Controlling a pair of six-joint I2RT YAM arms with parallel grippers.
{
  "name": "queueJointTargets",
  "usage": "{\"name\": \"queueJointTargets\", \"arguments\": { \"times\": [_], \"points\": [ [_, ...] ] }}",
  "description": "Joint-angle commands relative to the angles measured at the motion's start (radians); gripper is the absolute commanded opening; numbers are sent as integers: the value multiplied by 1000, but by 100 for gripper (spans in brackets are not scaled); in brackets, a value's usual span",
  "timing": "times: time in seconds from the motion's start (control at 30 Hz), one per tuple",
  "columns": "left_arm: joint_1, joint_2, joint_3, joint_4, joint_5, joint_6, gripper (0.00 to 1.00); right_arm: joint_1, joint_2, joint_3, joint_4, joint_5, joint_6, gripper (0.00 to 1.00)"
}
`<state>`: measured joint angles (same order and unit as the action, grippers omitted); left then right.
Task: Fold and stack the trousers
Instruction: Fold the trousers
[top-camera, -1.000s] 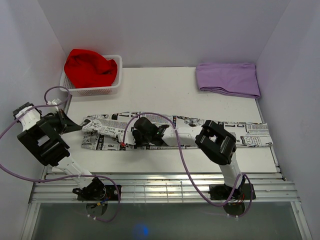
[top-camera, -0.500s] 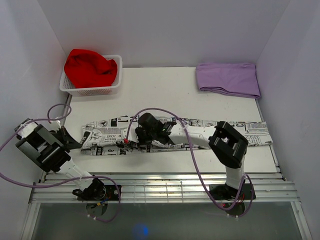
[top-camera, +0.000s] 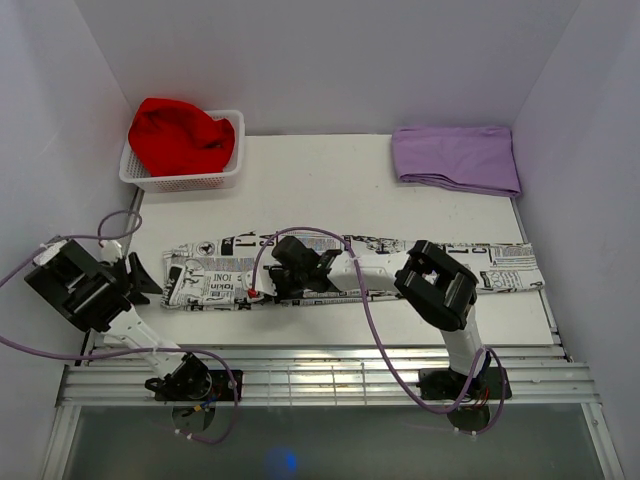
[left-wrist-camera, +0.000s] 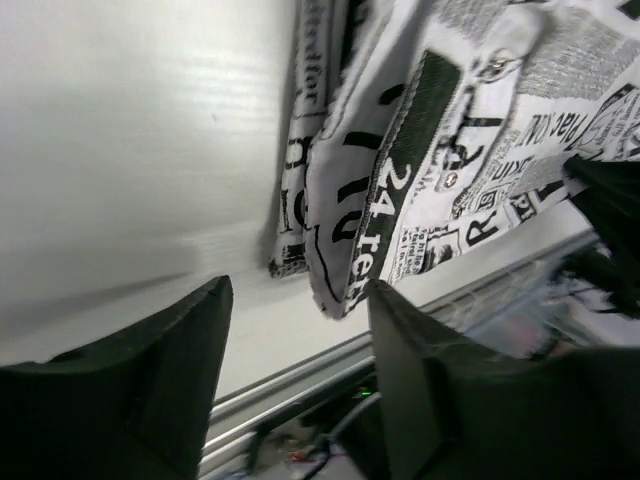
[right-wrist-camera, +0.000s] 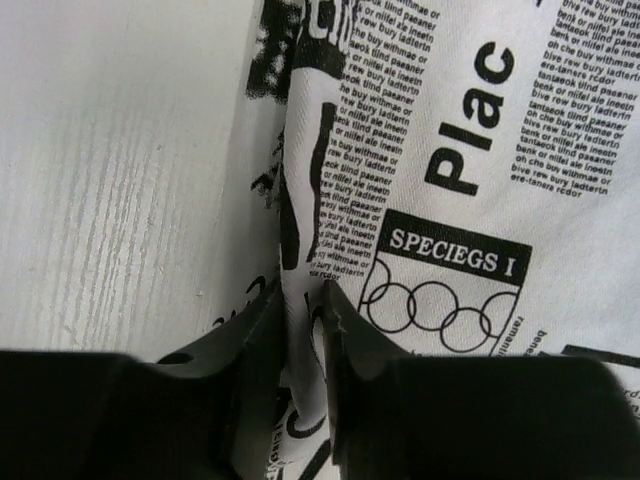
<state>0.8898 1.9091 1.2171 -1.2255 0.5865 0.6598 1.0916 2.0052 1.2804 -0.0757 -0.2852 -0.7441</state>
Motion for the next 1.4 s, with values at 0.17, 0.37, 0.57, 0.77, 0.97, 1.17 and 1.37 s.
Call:
{"name": "queueJointTargets", "arguments": {
  "times": [0.17, 0.37, 0.57, 0.77, 0.97, 1.17, 1.37],
  "points": [
    [-46, -205, 188, 24, 90, 60, 94, 19, -49, 51, -133, -117, 34, 75],
    [-186, -188, 49, 213, 82, -112, 97, -67, -187, 42, -141, -143, 139, 84],
    [-281, -142, -79, 366, 38, -261, 81, -312, -186, 59, -173, -212, 253, 85],
    [-298, -101, -88, 432, 58, -258, 38, -441, 13, 334, -174, -305, 421, 77],
    [-318, -97, -71, 443, 144, -149, 0, -452, 220, 563, -44, -459, 675, 75],
    [-327, -183, -120, 463, 185, 15, 0, -443, 342, 609, 135, -558, 911, 77],
    [-328, -346, -241, 564, 151, 254, 0, -415, 417, 599, 201, -620, 1017, 75]
  ]
}}
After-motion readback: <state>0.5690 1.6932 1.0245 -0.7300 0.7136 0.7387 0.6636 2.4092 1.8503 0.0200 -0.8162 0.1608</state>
